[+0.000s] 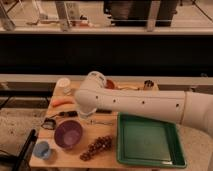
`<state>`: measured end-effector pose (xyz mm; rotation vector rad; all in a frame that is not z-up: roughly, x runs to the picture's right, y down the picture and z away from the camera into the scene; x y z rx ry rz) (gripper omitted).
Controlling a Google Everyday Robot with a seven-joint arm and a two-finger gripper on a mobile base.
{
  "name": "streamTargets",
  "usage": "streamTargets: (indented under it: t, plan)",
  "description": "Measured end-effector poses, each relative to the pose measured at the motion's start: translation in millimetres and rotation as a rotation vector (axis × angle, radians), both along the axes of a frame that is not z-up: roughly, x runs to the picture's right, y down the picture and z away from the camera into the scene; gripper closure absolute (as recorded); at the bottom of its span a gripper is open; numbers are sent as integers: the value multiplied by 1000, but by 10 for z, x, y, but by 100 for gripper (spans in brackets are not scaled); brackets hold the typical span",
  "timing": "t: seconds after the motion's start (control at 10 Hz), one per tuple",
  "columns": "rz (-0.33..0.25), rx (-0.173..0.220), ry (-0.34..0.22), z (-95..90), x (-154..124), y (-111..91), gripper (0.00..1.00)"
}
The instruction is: Place brush in purple bowl
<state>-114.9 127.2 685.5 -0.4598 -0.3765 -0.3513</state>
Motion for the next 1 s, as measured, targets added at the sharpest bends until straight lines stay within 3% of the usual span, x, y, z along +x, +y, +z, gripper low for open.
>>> streamTargets:
  t: [0.1,0.2,0.5,1.0]
  plan:
    - [9,8,6,-1,4,0,22]
    - [15,11,8,1,8,0,20]
    - [51,11,-6,21,5,-19,20]
    - [58,1,-68,167,-157,-99,20]
